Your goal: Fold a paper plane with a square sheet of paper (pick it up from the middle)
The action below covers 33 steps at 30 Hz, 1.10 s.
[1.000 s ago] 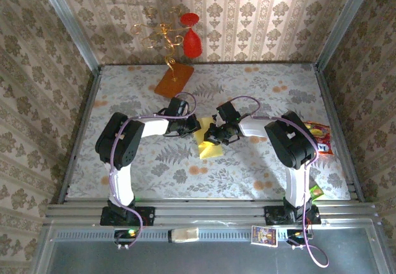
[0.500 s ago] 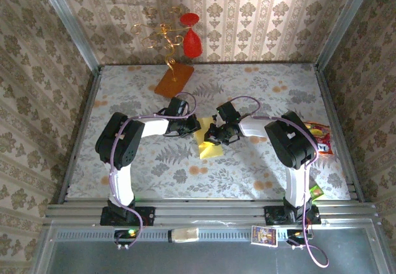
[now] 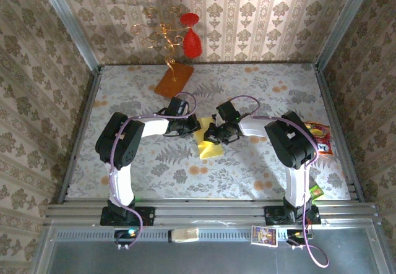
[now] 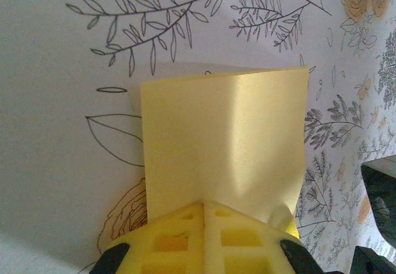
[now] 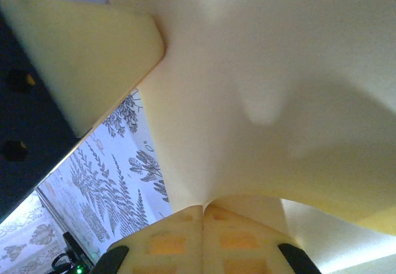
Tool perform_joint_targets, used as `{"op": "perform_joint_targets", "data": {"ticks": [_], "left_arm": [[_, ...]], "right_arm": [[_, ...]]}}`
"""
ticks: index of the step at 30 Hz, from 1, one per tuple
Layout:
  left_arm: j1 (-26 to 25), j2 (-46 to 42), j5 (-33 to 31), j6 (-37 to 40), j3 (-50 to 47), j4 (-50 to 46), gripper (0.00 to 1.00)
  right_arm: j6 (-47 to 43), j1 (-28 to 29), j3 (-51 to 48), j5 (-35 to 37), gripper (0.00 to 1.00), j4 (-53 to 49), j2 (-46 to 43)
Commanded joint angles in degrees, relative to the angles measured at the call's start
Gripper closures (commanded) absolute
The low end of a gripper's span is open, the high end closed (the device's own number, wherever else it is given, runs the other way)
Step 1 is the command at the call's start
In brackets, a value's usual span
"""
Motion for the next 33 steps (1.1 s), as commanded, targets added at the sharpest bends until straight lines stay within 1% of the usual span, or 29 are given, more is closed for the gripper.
{"op": "perform_joint_targets", "data": {"ticks": [1,16,22,33], "left_arm": [[-0.62,2.51,-0.02,1.4,0.59,-3.22,0.96],[-0.62,2.34,-0.19,1.37,0.57,-3.44,0.96],[-0.62,2.34,-0.43,1.27,0.56,-3.6,0.96],[-0.62,2.58,-0.98,1.2,0.44,-3.86,0.96]], "right_arm": [[-1.13,0.17,1.3,-1.56,0.97,-0.64,1.31],[-1.26,-0.01,1.72,1.27,0.97,-3.95,1.84],[-1.09,-0.09,1.61,1.02,0.97,-3.86,1.94],[-1.11,-0.08,0.07,-0.24,0.97,-2.9,-0.42]]}}
